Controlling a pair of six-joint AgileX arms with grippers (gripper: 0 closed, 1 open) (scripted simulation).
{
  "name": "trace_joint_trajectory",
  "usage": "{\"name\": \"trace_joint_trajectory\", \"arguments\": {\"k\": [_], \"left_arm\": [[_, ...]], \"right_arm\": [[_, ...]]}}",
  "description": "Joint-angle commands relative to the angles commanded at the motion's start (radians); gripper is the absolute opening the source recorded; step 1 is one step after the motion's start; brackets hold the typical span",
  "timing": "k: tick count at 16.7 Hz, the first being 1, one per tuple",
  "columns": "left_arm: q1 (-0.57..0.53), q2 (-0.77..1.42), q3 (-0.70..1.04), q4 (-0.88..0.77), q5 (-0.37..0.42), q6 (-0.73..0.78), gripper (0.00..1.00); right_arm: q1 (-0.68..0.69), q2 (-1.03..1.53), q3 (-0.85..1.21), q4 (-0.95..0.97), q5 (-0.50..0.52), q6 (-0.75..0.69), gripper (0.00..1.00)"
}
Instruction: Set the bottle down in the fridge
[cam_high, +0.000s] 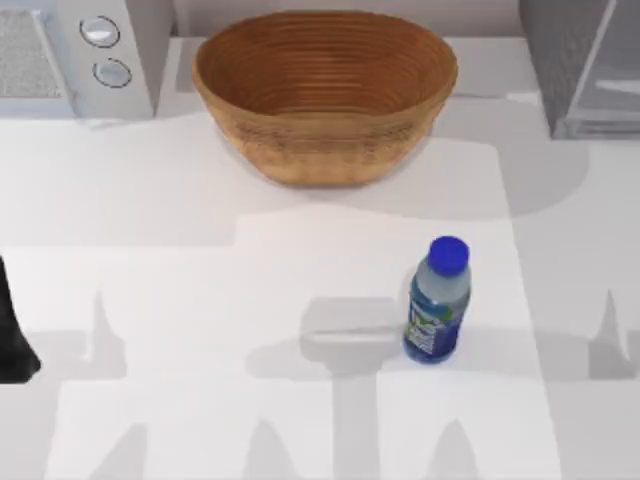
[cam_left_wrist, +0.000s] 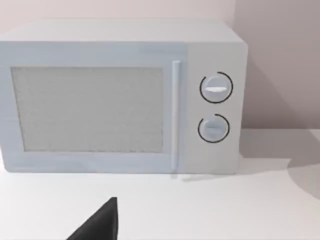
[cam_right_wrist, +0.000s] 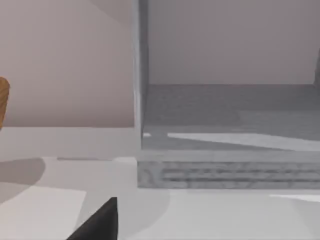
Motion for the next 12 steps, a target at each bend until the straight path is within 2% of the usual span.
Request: {"name": "trace_joint_trajectory", "arguments": {"k": [6, 12], "left_arm": [[0.000, 0.000, 0.000, 0.000, 0.000, 0.000, 1.00], [0.000, 0.000, 0.000, 0.000, 0.000, 0.000, 1.00]], "right_arm": [[0.018, 0.038, 0.025, 0.076, -0.009, 0.014, 1.00], [0.088, 0.297, 0.040, 0.308, -0.045, 0.019, 1.00]]}}
